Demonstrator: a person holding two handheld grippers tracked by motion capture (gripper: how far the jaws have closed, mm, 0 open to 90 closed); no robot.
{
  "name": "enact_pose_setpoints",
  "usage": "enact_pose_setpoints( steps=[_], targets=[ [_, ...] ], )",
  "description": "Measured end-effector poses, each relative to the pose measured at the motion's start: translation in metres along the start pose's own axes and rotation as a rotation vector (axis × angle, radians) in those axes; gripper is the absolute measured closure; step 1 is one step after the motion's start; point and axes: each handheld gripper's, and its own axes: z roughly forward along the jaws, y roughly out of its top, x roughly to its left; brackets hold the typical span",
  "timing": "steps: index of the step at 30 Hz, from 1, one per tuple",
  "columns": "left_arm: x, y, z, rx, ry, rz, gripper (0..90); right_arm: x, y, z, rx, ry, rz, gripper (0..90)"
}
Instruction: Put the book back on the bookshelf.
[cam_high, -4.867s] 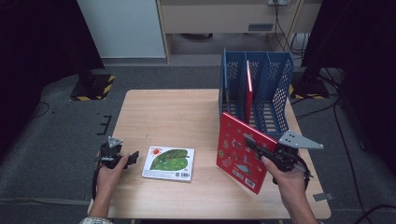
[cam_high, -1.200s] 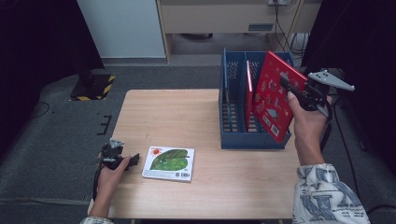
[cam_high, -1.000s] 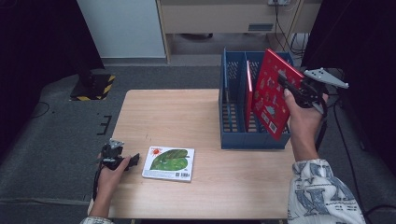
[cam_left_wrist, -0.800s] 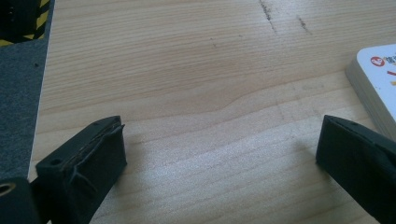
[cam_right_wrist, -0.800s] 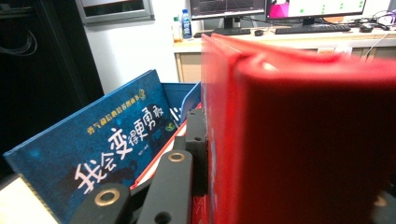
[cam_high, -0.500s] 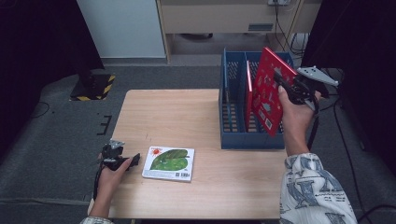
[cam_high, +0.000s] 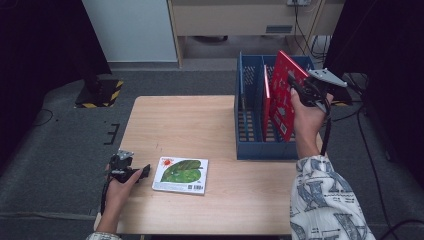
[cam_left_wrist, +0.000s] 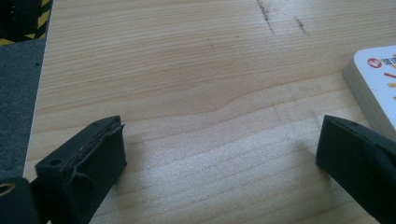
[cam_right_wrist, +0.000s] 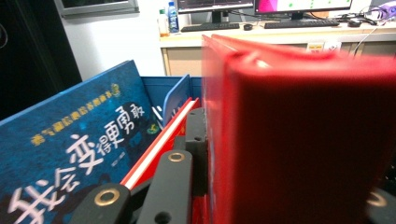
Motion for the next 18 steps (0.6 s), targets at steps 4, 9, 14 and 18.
enact_pose_setpoints(
  steps=[4, 9, 14, 18],
  targets=[
    [0.0, 0.0, 0.0, 0.001, 0.0, 0.001, 0.3, -0.002, -0.002, 0.011, 0.002, -0.021, 0.022, 79.6],
    [-0.001, 0.0, 0.0, 0.0, -0.002, 0.002, 0.4, -0.001, -0.004, 0.018, 0.0, -0.034, 0.02, 79.5],
    [-0.002, 0.0, 0.0, -0.001, -0.005, 0.004, 0.6, 0.002, -0.009, 0.024, 0.014, -0.043, 0.017, 79.3],
    [-0.003, 0.0, 0.0, 0.0, -0.007, 0.008, 0.7, 0.004, -0.013, 0.028, 0.024, -0.045, 0.007, 79.3]
  ],
)
